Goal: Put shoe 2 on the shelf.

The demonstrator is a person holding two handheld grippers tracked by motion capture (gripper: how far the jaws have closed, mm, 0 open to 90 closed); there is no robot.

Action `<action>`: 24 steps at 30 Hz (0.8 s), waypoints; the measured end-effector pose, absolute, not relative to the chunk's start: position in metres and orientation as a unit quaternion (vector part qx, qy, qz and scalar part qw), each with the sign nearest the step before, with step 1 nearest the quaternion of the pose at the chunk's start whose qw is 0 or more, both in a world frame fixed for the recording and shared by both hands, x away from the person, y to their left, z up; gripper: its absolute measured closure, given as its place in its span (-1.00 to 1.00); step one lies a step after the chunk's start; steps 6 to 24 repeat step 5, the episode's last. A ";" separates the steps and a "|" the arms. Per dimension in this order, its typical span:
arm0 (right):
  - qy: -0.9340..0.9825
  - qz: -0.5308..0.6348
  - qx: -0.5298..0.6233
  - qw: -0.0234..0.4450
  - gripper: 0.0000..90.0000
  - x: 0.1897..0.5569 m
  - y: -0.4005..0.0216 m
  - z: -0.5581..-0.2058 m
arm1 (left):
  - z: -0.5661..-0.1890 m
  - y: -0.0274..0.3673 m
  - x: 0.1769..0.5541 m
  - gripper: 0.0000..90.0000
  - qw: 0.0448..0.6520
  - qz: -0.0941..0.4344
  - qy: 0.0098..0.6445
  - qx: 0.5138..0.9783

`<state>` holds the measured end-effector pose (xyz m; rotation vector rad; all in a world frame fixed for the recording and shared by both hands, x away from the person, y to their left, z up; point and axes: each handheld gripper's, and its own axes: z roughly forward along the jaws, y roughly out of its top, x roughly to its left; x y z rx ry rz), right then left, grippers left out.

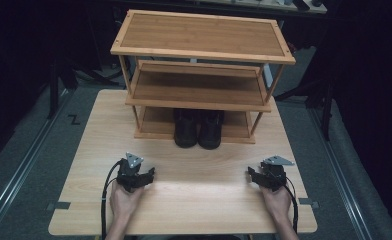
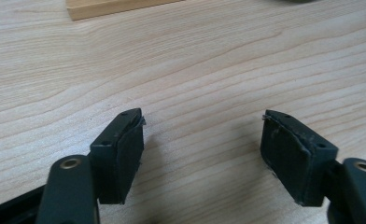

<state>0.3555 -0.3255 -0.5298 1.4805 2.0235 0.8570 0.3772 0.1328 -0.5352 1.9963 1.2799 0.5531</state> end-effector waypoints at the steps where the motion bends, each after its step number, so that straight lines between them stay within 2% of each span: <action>1: 0.740 0.314 0.544 0.243 -0.12 0.356 -0.325 -0.530 | -0.535 0.132 0.377 -0.37 0.345 0.213 0.494 0.769; 24: 0.738 0.314 0.545 0.243 -0.12 0.356 -0.326 -0.530 | -0.535 0.132 0.378 -0.40 0.346 0.210 0.493 0.770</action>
